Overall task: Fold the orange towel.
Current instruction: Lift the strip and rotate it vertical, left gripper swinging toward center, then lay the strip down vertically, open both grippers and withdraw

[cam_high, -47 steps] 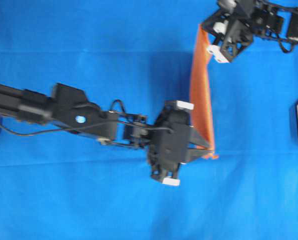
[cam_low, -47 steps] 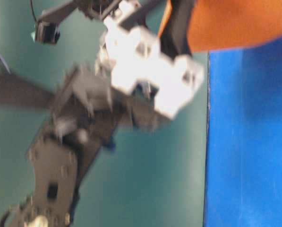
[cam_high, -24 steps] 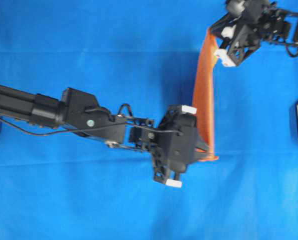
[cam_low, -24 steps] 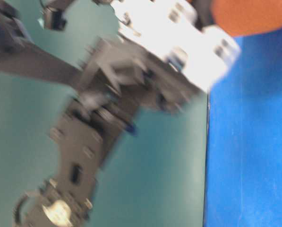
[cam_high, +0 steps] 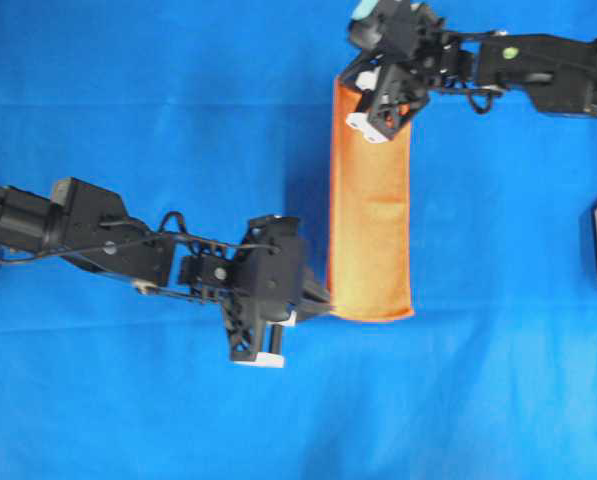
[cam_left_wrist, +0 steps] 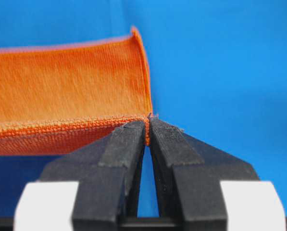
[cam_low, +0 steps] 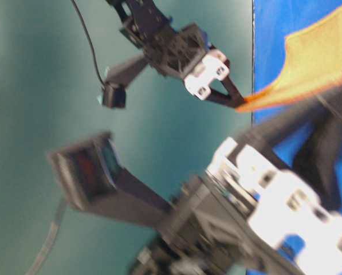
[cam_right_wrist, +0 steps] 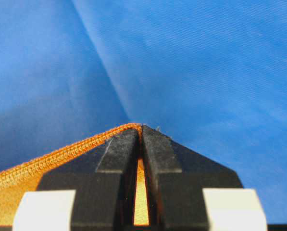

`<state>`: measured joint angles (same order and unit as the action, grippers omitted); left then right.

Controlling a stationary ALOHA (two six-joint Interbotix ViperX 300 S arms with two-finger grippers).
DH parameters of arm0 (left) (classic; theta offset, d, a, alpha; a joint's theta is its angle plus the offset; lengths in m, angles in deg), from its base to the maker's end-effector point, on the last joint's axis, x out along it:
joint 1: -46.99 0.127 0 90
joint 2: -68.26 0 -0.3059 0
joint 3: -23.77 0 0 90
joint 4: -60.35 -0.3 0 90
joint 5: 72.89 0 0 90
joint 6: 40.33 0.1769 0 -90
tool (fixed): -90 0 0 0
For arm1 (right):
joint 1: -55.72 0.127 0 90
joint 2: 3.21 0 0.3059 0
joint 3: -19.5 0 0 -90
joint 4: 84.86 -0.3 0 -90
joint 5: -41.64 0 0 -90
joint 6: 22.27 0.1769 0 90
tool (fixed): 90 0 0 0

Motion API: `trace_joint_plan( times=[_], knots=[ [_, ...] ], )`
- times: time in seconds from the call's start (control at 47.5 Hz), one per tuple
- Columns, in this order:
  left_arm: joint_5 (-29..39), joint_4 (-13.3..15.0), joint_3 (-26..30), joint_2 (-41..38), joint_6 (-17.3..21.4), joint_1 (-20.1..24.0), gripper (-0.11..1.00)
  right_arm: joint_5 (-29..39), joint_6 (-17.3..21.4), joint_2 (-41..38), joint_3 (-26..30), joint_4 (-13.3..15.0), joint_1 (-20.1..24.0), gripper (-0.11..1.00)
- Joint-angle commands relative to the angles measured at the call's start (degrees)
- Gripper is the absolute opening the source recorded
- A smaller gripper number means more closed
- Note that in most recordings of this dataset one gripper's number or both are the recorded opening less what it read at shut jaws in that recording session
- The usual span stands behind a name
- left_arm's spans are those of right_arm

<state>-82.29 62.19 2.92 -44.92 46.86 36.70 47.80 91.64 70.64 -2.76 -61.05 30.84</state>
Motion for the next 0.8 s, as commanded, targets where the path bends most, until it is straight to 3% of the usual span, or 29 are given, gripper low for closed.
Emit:
trace_joint_plan(
  times=[0.0,0.169,0.569,0.716,0.779],
  knots=[
    [-3.0,-0.1,-1.7,1.3,-1.3,-2.8,0.04,-0.4,-0.1,0.2,2.0,0.3,-0.4,0.03],
    [-4.9,-0.2,-4.0,1.1,-3.3,-2.8,0.04,-1.1,-0.4,-0.2,2.0,0.4,0.6,0.03],
    [-4.8,-0.1,-4.4,0.8,-3.5,-1.7,0.04,-2.5,-0.7,-0.3,1.7,0.5,1.7,0.03],
    [-4.8,-0.1,-4.4,0.8,-3.5,-1.7,0.23,-2.6,-0.6,-0.3,1.5,0.6,2.3,0.04],
    [-4.5,-0.1,-4.5,0.9,-3.5,-1.6,0.34,-2.4,-0.4,-0.3,1.6,0.6,2.3,0.13]
  ],
)
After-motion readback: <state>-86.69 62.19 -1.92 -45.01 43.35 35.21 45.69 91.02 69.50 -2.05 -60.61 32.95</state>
